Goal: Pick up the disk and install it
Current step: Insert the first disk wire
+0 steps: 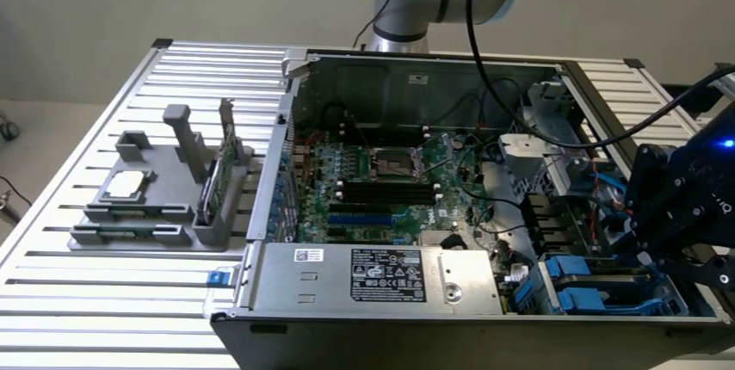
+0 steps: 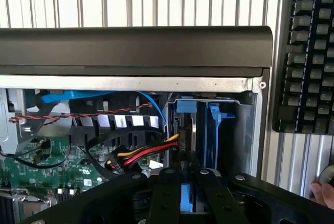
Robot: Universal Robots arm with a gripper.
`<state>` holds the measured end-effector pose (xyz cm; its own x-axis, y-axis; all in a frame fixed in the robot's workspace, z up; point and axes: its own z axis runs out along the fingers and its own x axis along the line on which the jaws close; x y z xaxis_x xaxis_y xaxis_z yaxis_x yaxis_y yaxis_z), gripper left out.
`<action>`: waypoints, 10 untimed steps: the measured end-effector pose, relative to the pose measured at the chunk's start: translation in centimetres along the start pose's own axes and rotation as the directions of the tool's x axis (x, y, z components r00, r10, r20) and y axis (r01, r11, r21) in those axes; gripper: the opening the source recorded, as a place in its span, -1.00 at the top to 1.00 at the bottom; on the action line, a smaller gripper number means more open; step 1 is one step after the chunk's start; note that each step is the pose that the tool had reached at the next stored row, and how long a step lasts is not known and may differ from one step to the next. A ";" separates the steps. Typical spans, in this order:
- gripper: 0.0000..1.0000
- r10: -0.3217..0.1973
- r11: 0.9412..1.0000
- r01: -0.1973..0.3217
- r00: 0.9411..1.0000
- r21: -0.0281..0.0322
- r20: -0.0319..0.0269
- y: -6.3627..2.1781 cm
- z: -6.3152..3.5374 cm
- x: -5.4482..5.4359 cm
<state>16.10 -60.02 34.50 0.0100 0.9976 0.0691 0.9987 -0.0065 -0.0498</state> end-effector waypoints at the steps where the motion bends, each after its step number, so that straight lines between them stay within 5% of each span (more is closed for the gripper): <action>1: 0.67 0.003 1.000 -0.003 1.000 0.000 0.000 0.00 0.04 0.1; 5: 0.67 0.013 1.000 -0.013 1.000 -0.002 0.006 0.01 0.16 0.4; 7: 0.67 0.016 1.000 -0.016 1.000 -0.003 0.019 0.01 0.18 0.4; 10: 0.67 0.016 1.000 -0.016 1.000 -0.003 0.021 0.01 0.20 0.4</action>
<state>16.11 -59.56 34.34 0.0251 0.9986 0.0472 0.9986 -0.0228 -0.0478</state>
